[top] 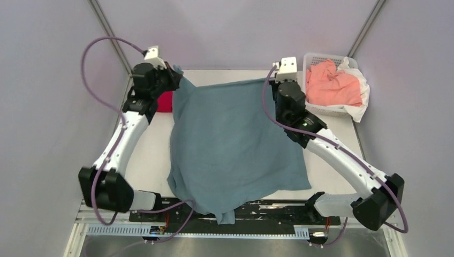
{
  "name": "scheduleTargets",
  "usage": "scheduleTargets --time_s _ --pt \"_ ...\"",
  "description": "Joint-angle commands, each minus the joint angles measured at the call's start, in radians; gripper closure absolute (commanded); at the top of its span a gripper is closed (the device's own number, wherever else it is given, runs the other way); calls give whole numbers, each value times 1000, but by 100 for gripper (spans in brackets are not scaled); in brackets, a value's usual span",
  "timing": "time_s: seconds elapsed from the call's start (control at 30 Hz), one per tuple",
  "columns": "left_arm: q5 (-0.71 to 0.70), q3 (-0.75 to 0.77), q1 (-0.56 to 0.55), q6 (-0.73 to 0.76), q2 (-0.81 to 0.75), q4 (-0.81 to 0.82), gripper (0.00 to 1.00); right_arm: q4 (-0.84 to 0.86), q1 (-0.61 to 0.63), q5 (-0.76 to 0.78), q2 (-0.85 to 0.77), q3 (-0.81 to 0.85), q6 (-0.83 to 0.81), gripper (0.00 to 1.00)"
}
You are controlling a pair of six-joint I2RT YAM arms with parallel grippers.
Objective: Fold and stack the t-shirts
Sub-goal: Flatten out the tshirt
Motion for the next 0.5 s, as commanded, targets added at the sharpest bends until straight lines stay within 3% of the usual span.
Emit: scheduleTargets --time_s 0.0,0.13,0.47 --pt "41 6 3 56 191 82 100 5 -84 68 36 -79 241 100" --pt "70 42 3 43 368 104 100 -1 -175 -59 104 -128 348 100" --pt "106 280 2 26 703 42 100 14 -362 -124 351 -41 404 100"
